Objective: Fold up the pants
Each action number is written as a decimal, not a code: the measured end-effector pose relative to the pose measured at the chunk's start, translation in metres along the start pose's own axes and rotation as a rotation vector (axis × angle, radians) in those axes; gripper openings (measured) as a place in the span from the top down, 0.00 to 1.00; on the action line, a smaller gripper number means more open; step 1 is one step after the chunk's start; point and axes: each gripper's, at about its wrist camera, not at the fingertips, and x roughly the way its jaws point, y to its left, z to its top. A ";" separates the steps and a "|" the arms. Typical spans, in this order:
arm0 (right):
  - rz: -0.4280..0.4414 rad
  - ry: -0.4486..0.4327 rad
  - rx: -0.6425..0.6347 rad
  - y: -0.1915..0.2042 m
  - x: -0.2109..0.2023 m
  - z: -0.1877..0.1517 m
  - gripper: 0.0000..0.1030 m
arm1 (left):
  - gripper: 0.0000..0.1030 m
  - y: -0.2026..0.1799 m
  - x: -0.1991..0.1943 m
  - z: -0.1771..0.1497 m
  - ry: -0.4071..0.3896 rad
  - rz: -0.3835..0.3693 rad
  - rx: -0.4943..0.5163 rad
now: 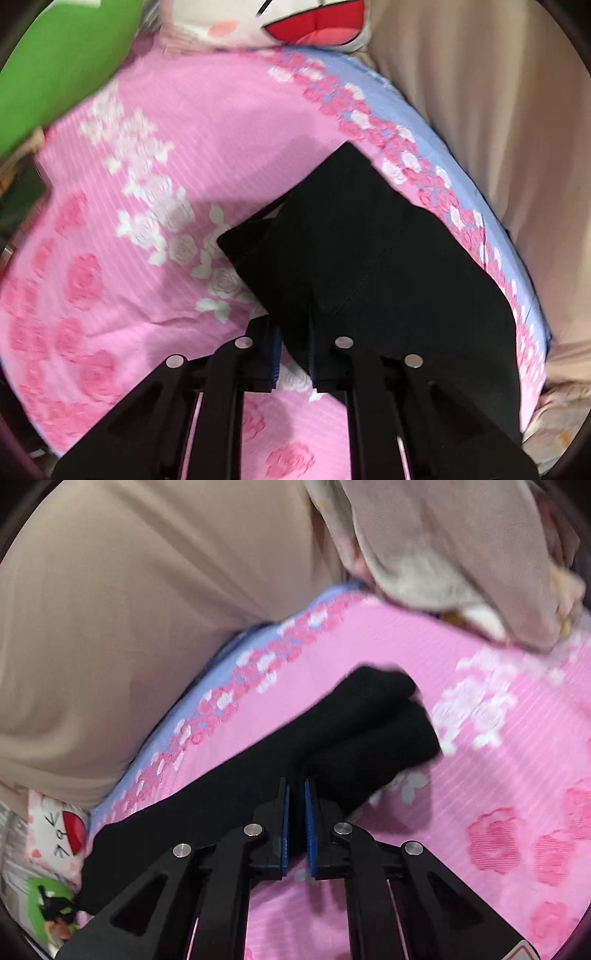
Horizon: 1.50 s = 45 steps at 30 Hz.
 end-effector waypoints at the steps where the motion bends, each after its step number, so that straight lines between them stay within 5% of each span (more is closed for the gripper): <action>1: -0.004 -0.021 -0.031 0.007 -0.017 -0.001 0.94 | 0.90 -0.001 -0.009 -0.001 0.005 0.004 0.024; 7: -0.057 0.053 -0.141 0.010 -0.040 -0.019 0.91 | 0.90 0.001 -0.012 -0.004 0.042 0.062 0.090; 11: -0.080 0.134 -0.065 -0.022 -0.021 -0.034 0.75 | 0.89 0.006 0.013 -0.011 0.073 0.085 0.072; 17: 0.039 0.158 0.093 -0.041 -0.023 -0.044 0.59 | 0.88 0.011 0.011 -0.009 0.082 0.046 0.051; 19: 0.089 0.169 0.155 -0.041 -0.034 -0.056 0.39 | 0.87 0.015 0.011 -0.008 0.092 0.026 0.042; 21: 0.125 0.156 0.174 -0.039 -0.040 -0.066 0.30 | 0.86 0.015 0.012 -0.009 0.099 0.021 0.047; 29: 0.141 0.092 0.229 -0.038 0.008 -0.031 0.35 | 0.84 0.017 0.021 -0.004 0.102 -0.035 0.001; 30: 0.125 0.072 0.215 -0.036 0.015 -0.024 0.74 | 0.88 0.018 0.022 -0.003 0.103 -0.042 -0.005; 31: 0.098 0.069 0.195 -0.034 0.022 -0.015 0.91 | 0.89 0.019 0.021 -0.001 0.104 -0.055 -0.019; 35: 0.212 -0.052 0.122 -0.009 -0.023 0.016 0.92 | 0.90 0.010 -0.006 0.009 0.079 -0.087 0.008; 37: 0.189 -0.087 0.038 0.001 -0.040 0.018 0.93 | 0.90 0.004 -0.018 0.012 0.060 -0.099 0.054; 41: 0.062 0.061 0.093 -0.049 0.010 -0.002 0.93 | 0.90 0.012 0.009 0.011 0.134 -0.049 0.038; 45: 0.093 0.078 0.160 -0.070 0.016 -0.015 0.93 | 0.90 0.017 0.002 0.011 0.129 -0.062 0.034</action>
